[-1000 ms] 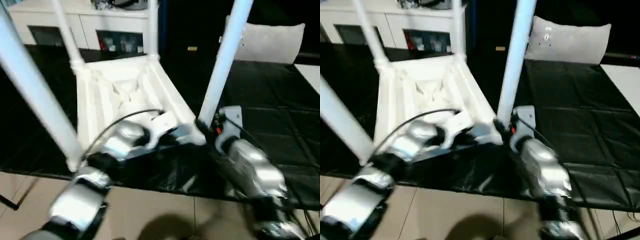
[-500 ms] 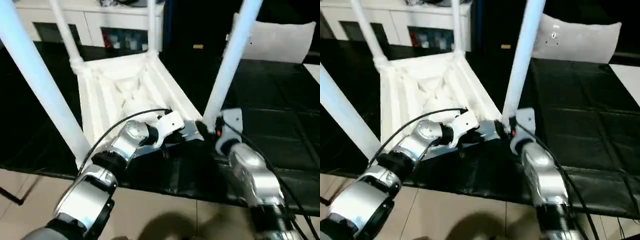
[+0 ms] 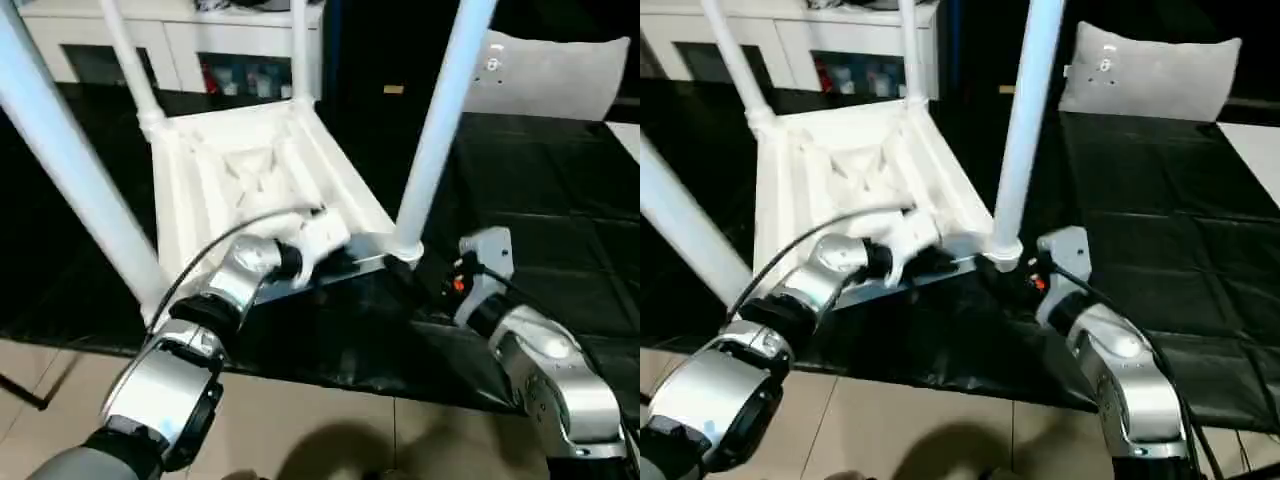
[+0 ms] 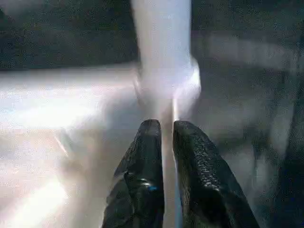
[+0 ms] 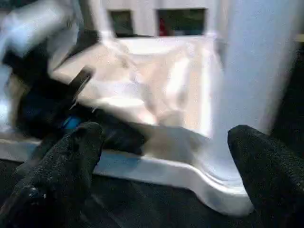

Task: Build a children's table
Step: Rotate table base

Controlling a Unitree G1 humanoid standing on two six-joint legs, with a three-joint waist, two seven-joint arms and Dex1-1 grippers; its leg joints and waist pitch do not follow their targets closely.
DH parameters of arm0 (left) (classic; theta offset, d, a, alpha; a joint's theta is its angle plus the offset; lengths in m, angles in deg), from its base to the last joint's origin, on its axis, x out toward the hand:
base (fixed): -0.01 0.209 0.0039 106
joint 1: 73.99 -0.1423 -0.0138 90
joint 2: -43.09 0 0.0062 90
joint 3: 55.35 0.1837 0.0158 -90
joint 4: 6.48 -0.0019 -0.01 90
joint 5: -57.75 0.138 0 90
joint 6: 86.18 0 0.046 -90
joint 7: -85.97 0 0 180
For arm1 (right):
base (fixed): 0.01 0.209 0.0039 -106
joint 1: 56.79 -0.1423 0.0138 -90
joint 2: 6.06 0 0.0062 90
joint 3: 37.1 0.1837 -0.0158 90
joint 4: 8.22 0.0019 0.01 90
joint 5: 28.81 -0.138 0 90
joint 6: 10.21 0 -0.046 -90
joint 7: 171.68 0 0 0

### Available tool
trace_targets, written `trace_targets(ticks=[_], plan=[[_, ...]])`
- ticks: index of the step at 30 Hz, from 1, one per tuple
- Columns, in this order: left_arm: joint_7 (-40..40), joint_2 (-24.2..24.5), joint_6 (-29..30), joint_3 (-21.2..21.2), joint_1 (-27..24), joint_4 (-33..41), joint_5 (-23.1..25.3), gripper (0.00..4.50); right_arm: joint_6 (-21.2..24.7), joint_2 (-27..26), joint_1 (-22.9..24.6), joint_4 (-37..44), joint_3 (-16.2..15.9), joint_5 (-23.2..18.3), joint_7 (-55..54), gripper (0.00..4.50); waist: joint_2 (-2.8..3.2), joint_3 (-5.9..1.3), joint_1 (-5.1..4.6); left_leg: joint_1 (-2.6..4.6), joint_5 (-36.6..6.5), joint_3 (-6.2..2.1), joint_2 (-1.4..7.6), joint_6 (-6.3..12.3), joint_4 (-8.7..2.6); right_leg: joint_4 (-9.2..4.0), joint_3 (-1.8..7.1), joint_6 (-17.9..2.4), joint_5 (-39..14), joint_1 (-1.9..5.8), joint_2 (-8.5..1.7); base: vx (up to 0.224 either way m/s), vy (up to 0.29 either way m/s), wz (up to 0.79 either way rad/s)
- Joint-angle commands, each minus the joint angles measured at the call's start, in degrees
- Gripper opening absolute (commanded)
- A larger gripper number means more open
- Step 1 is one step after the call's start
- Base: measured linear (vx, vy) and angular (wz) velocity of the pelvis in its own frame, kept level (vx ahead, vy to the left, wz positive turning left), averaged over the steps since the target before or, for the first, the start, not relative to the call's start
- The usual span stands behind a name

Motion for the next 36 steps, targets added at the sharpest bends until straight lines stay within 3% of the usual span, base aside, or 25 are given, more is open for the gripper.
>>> trace_targets(ticks=[1,3,5,7,8,9,10,11,12,13,14,15,16,18,20,21,23,24,25,28,33,34,36], plan=[[-0.1,0.0,1.4,-0.8,-1.9,3.2,-1.6,0.86,0.9,-0.7,-1.9,2.2,-0.5,-2.4,0.6,4.50,-0.82,-4.00,0.49,-0.18,-7.5,-0.52,1.90,4.95,-3.53,-4.19,2.58,-11.1,-14.5,3.67,-4.73,0.000,0.000,0.00],[-1.3,0.1,3.2,-1.1,-5.1,7.5,-2.4,0.96,0.8,-1.4,-4.0,1.2,-0.7,-2.7,0.4,4.50,-1.06,-3.84,0.52,-0.20,-7.9,-0.38,1.80,4.60,-3.59,-4.41,2.67,-10.0,-16.2,3.62,-4.57,0.000,0.000,0.00],[-1.9,0.1,4.4,-1.3,-7.2,10.4,-2.8,1.18,0.2,-1.6,-5.2,0.2,-0.8,-2.3,0.2,4.50,-0.90,-3.89,0.57,0.04,-8.1,-0.27,1.72,4.07,-3.56,-4.59,2.72,-8.6,-18.2,3.35,-4.50,0.000,0.000,0.00],[-1.7,0.4,8.9,-1.8,-13.6,19.8,-4.4,1.42,0.0,-2.2,-7.7,-2.0,-0.9,-2.1,-0.1,4.50,-0.84,-3.96,0.57,-0.18,-7.7,-0.52,2.11,3.52,-3.80,-4.22,2.81,-8.9,-17.1,3.42,-4.76,0.000,0.000,0.00],[-1.7,0.4,8.9,-1.8,-13.6,19.8,-4.4,1.48,0.0,-2.2,-7.7,-2.0,-0.9,-2.1,-0.1,4.50,-0.82,-4.08,0.50,-0.10,-7.9,-0.61,2.31,3.06,-3.82,-3.93,2.81,-9.4,-16.8,3.51,-4.91,0.000,0.000,0.00],[-0.9,1.0,11.2,-1.6,-16.8,24.6,-5.2,1.48,-0.3,-2.5,-8.9,-3.4,-1.1,-1.7,-0.2,4.50,-0.73,-4.01,0.54,0.24,-8.3,-0.27,2.13,3.01,-3.64,-4.31,2.90,-9.1,-17.1,3.02,-4.59,0.000,0.000,0.00],[0.4,1.8,13.8,-1.3,-20.0,29.6,-6.4,1.57,-0.6,-2.6,-10.0,-5.0,-1.2,-1.3,-0.3,4.50,-0.62,-4.17,0.61,0.09,-8.0,-0.53,2.31,2.75,-3.69,-3.87,2.97,-9.5,-16.1,3.32,-4.91,0.000,0.000,0.00],[1.9,3.7,18.6,-0.5,-24.7,37.7,-8.7,1.68,-1.0,-2.5,-11.9,-8.0,-1.5,-0.1,-1.0,4.50,-0.54,-4.17,0.42,0.02,-8.0,-0.70,2.78,1.86,-4.00,-3.23,2.96,-10.5,-14.5,3.27,-5.02,0.000,0.000,0.00],[2.4,4.5,20.3,-0.3,-26.2,40.3,-9.5,1.85,-1.2,-2.4,-12.6,-9.3,-1.6,0.6,-1.5,4.50,-0.49,-3.86,0.17,-0.18,-8.2,-0.53,2.56,2.03,-4.08,-3.67,2.98,-10.4,-15.1,3.01,-4.67,0.000,0.000,0.00],[3.2,5.6,21.8,0.1,-28.0,43.1,-10.4,1.85,-1.3,-2.4,-13.3,-10.6,-1.7,1.0,-2.0,4.50,-0.27,-3.66,0.17,0.12,-9.6,-0.16,2.12,1.71,-3.87,-4.07,3.02,-9.8,-16.7,2.66,-4.29,0.000,0.000,0.00],[3.9,6.8,23.3,0.5,-29.7,45.9,-11.2,1.89,-1.5,-2.3,-14.0,-12.0,-1.7,1.4,-2.5,4.50,-0.24,-3.94,0.22,0.27,-9.6,-0.31,2.24,1.14,-3.80,-3.64,3.05,-10.0,-16.4,2.82,-4.55,0.000,0.000,0.00],[5.0,8.6,24.9,0.5,-32.0,48.9,-12.4,1.93,-2.8,-2.1,-15.0,-14.1,-1.8,2.5,-3.2,4.50,-0.21,-3.64,0.25,0.25,-10.3,-0.13,2.02,1.31,-3.96,-4.19,3.03,-8.9,-18.2,2.57,-4.16,0.000,0.000,0.00],[6.3,10.9,26.8,0.1,-34.8,52.2,-13.8,1.93,-3.1,-2.1,-16.0,-16.3,-1.4,2.5,-3.2,4.50,-0.22,-3.77,0.08,0.07,-10.6,-0.42,2.10,0.75,-4.05,-3.75,3.01,-9.0,-18.3,2.88,-4.40,0.000,0.000,0.00],[7.6,13.7,29.3,-0.8,-38.5,56.5,-15.3,2.15,-3.8,-2.0,-17.3,-19.0,-1.0,2.8,-3.6,4.50,-0.25,-3.46,-0.12,0.13,-10.9,-0.21,1.91,0.92,-4.16,-4.12,3.02,-8.2,-18.8,2.61,-3.82,0.000,0.000,0.00],[10.4,18.1,31.2,-2.4,-43.3,61.2,-16.5,2.28,-5.1,-1.5,-18.7,-22.6,-0.2,4.2,-5.6,4.50,-0.11,-3.68,-0.06,0.40,-11.0,-0.26,1.99,0.52,-4.04,-3.83,3.03,-8.5,-17.7,2.51,-3.93,0.000,0.000,0.00],[11.6,20.0,32.0,-3.2,-45.3,63.1,-17.1,2.33,-5.8,-1.2,-19.2,-24.2,0.1,4.9,-6.6,4.50,-0.10,-3.38,-0.28,0.09,-11.8,-0.33,2.01,0.47,-4.43,-3.98,2.99,-8.4,-18.6,2.59,-3.79,0.000,0.000,0.00],[13.1,24.1,34.6,-4.6,-49.4,67.4,-17.8,2.58,-7.7,-0.8,-20.6,-28.2,1.8,6.6,-11.1,4.50,-0.10,-3.21,-0.41,0.86,-13.9,0.01,1.73,0.01,-4.22,-4.40,3.06,-7.8,-21.2,1.97,-3.45,0.000,0.000,0.00],[13.2,25.7,35.5,-4.9,-50.9,69.1,-18.0,2.68,-8.7,-0.6,-21.2,-30.1,2.6,7.6,-13.7,4.50,-0.25,-3.31,-0.30,1.08,-14.1,-0.04,1.84,-0.30,-4.12,-4.18,3.15,-7.9,-21.3,1.90,-3.69,0.000,0.000,0.00],[13.5,28.0,36.9,-5.8,-53.1,71.1,-18.4,2.68,-10.7,-0.1,-22.0,-33.1,3.9,8.7,-17.2,4.50,-0.02,-3.18,-0.30,0.69,-14.4,-0.31,1.93,-0.81,-4.47,-4.07,3.08,-7.7,-22.7,2.09,-3.87,0.000,0.000,0.00],[14.1,32.0,38.7,-9.5,-57.7,73.9,-19.6,2.89,-14.4,1.6,-22.9,-37.9,6.3,10.4,-22.7,4.50,-0.12,-3.02,-0.14,1.79,-17.6,0.00,1.73,-1.32,-4.14,-4.60,3.08,-6.5,-25.4,1.17,-3.50,0.000,0.000,0.00],[15.5,36.7,38.4,-16.7,-61.1,73.2,-21.2,3.26,-16.0,3.0,-21.9,-39.2,5.9,10.7,-21.3,4.50,-0.35,-3.00,-0.46,0.83,-17.4,-0.29,1.32,-0.54,-4.42,-4.43,3.01,-4.6,-24.6,1.99,-3.20,0.000,0.000,0.00],[15.8,37.4,38.4,-17.7,-61.1,72.9,-21.3,3.26,-16.1,3.0,-21.6,-38.9,5.6,10.8,-20.8,4.50,-0.72,-3.00,-0.61,0.59,-17.2,-0.32,1.24,-0.31,-4.40,-4.41,2.96,-4.5,-24.6,2.16,-3.22,0.000,0.000,0.00],[15.0,37.8,37.3,-21.8,-57.8,70.4,-23.3,3.35,-15.5,3.2,-18.6,-35.7,2.3,10.3,-14.4,4.50,-0.79,-3.06,-1.33,0.46,-16.5,-0.31,1.06,0.63,-4.18,-4.57,3.00,-4.5,-25.3,2.30,-3.31,0.000,0.000,0.00]])
